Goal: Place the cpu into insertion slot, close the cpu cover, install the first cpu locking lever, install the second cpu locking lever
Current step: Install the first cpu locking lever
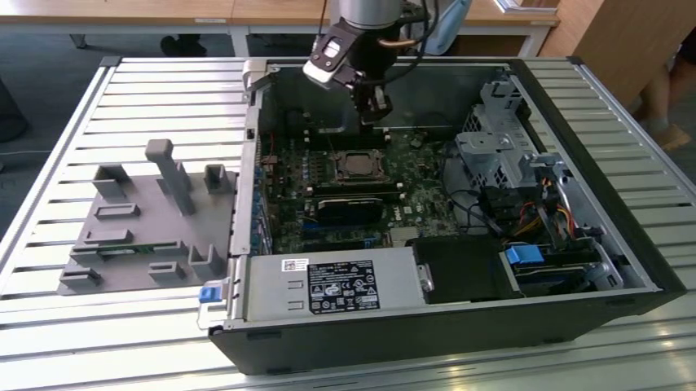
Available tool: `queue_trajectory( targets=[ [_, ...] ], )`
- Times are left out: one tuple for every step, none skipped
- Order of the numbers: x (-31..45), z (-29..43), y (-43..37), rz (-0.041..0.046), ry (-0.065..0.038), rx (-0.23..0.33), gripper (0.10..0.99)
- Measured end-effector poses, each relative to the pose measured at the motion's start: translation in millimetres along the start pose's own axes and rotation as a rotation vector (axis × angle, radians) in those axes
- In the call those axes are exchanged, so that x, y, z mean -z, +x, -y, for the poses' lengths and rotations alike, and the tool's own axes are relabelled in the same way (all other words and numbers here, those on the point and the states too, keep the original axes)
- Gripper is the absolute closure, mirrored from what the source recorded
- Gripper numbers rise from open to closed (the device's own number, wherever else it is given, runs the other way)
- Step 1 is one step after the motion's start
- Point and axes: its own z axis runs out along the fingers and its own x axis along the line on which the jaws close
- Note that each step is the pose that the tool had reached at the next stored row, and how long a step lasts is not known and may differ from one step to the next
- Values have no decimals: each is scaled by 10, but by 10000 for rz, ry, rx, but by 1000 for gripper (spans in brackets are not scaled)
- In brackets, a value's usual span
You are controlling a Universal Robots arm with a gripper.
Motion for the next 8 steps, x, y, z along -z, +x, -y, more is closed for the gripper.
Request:
queue_trajectory(
  targets=[
    [0, 0, 0, -6, -6, 163, 980],
    [0, 0, 0, -12, -13, 330, 980],
    [-1, 0, 0, -19, -20, 499, 980],
    [-1, 0, 0, -27, -27, 671, 980],
    [-1, 0, 0, -35, -34, 847, 980],
    [-2, 0, 0, -43, -42, 1025, 980],
    [-2, 0, 0, -51, -49, 1189, 980],
    [-2, 0, 0, -58, -55, 1344, 980]
  ],
)
